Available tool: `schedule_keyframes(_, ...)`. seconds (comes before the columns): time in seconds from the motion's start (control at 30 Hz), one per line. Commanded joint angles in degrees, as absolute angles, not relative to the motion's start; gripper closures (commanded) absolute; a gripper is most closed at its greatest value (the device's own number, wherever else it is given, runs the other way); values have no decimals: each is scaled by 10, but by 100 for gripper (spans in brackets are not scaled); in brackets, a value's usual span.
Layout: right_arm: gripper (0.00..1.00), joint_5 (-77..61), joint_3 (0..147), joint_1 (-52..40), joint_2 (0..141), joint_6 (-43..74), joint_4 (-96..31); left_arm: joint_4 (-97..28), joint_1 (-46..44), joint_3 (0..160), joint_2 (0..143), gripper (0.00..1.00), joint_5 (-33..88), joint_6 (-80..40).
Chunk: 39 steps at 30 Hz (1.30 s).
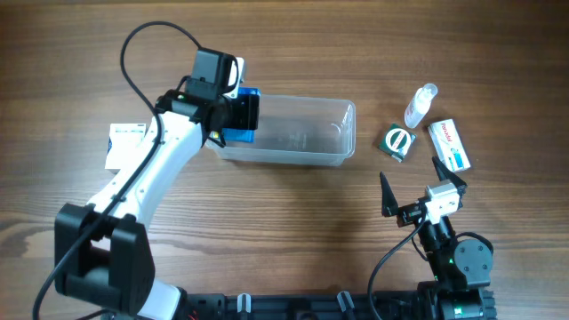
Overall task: Pack container
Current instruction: 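Lift the blue box with the left gripper and carry it toward the container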
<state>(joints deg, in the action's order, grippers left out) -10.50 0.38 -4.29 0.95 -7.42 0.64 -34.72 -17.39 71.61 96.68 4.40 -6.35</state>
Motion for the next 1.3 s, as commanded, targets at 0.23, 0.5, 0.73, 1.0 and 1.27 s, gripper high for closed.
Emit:
schedule_keyframes(0.23, 0, -113, 3, -41, 8, -80, 9, -345, -178, 715, 1020, 27, 44, -69)
schedule_keyframes(0.5, 0, -113, 3, -41, 8, -80, 9, -345, -178, 715, 1036, 29, 17, -129)
schedule_keyframes(0.73, 0, -113, 3, -41, 8, -80, 9, -342, -178, 715, 1048, 22, 16, -124)
schedule_keyframes(1.0, 0, -113, 3, -41, 8, -80, 9, -338, -178, 715, 1048, 22, -8, -122)
schedule_keyframes(1.27, 0, -113, 3, -41, 8, -79, 9, -335, -178, 715, 1048, 9, -7, -94)
